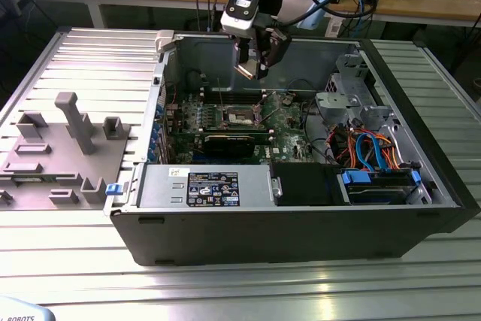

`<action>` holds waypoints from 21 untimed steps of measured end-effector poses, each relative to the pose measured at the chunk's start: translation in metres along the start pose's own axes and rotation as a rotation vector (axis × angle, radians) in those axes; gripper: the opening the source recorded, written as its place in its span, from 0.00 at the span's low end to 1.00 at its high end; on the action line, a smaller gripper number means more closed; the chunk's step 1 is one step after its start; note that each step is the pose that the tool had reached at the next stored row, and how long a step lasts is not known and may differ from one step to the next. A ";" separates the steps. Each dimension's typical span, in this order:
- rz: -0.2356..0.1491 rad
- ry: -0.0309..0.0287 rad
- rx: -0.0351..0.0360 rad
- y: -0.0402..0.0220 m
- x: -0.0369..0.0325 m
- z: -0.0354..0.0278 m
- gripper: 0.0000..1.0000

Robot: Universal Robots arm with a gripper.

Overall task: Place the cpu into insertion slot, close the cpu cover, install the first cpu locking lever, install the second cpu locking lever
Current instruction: 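Place the cpu into insertion slot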

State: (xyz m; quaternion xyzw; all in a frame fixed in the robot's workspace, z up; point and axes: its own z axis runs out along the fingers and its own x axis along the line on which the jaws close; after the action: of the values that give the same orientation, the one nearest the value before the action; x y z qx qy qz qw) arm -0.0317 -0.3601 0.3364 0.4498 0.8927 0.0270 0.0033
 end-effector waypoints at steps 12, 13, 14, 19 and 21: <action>0.018 -0.0010 -0.0003 0.0000 0.0000 0.0000 0.54; 0.020 -0.0010 -0.0004 0.0000 0.0000 0.0000 0.54; 0.022 -0.0011 -0.0004 0.0000 0.0000 0.0000 0.54; 0.030 -0.0016 -0.0005 0.0000 0.0000 0.0000 0.54; 0.032 -0.0016 -0.0006 0.0000 0.0000 0.0000 0.54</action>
State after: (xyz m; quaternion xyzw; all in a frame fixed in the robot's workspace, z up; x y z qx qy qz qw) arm -0.0317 -0.3601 0.3365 0.4642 0.8853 0.0269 0.0037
